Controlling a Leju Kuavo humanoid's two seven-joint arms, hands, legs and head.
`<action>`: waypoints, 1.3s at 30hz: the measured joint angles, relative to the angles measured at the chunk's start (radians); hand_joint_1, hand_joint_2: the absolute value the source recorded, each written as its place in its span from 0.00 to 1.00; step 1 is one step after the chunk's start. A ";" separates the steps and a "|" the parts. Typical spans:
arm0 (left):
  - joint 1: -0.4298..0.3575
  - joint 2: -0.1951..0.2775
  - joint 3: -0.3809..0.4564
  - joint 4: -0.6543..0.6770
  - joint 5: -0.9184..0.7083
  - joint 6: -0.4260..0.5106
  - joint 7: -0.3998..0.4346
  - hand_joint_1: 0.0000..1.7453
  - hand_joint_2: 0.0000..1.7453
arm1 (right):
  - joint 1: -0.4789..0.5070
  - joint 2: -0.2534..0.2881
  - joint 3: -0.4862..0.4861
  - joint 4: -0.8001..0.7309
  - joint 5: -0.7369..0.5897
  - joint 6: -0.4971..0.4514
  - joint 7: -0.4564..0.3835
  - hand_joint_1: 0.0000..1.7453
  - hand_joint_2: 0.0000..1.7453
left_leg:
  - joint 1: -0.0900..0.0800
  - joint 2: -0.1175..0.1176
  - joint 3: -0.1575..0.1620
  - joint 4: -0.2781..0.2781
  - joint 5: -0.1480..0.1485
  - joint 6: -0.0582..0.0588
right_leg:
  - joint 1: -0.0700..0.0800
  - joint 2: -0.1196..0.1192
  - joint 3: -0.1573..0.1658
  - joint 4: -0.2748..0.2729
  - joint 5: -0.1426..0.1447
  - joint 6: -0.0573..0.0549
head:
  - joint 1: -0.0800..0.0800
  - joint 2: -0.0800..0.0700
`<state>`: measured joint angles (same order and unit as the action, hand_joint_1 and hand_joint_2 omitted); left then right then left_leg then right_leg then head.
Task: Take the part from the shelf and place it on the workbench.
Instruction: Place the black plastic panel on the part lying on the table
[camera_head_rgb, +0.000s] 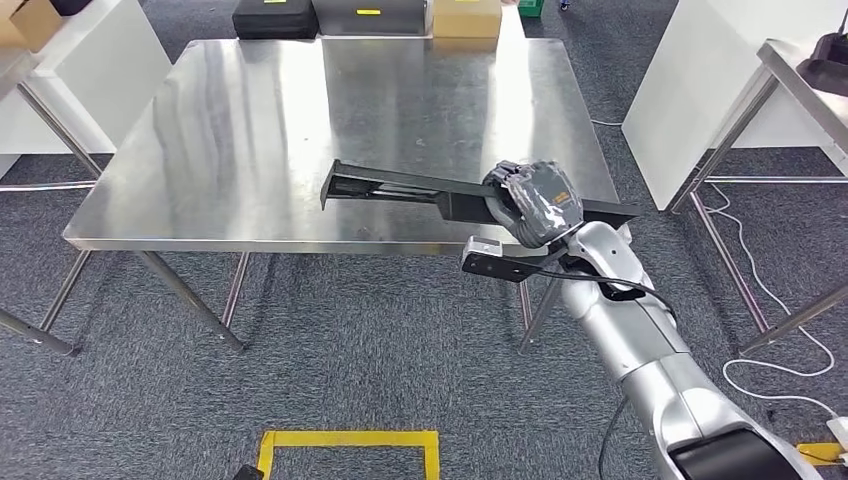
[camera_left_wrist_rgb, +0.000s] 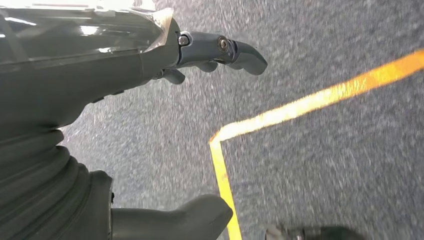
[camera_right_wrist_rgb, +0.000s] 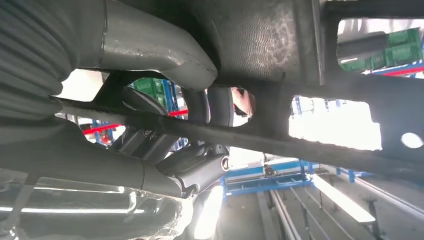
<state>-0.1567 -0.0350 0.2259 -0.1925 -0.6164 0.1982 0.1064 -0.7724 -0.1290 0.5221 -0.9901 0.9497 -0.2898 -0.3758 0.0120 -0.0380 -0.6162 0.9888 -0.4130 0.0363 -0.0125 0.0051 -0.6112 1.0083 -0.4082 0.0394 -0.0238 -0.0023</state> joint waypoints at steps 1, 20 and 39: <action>0.000 0.000 0.004 0.000 -0.001 0.001 -0.001 0.00 1.00 | -0.011 0.006 0.001 0.012 -0.005 0.003 -0.004 1.00 1.00 | 0.001 -0.001 0.014 -0.013 -0.003 0.004 | -0.001 -0.001 -0.004 0.014 0.000 0.006 | 0.001 0.000; 0.009 -0.004 0.025 0.001 -0.013 0.015 -0.004 0.00 1.00 | -0.031 0.063 0.035 0.129 0.000 0.014 -0.022 1.00 1.00 | 0.015 0.031 -0.141 0.027 0.118 -0.026 | -0.009 0.012 0.154 -0.007 -0.170 0.004 | -0.003 0.000; -0.018 -0.031 0.059 -0.003 0.004 0.006 -0.187 0.00 1.00 | -0.194 0.187 0.073 0.369 0.034 0.019 -0.038 1.00 1.00 | -0.032 -0.001 -0.060 0.029 0.037 0.024 | 0.021 0.011 0.008 0.006 -0.039 -0.028 | -0.001 0.000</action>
<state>-0.1742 -0.0662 0.2850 -0.1956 -0.6129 0.2041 -0.0809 -0.9667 0.0581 0.5953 -0.6211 0.9837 -0.2712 -0.4136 -0.0198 -0.0389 -0.6764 1.0177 -0.3756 0.0605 0.0081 0.0157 -0.6031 1.0147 -0.4471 0.0110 -0.0247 -0.0023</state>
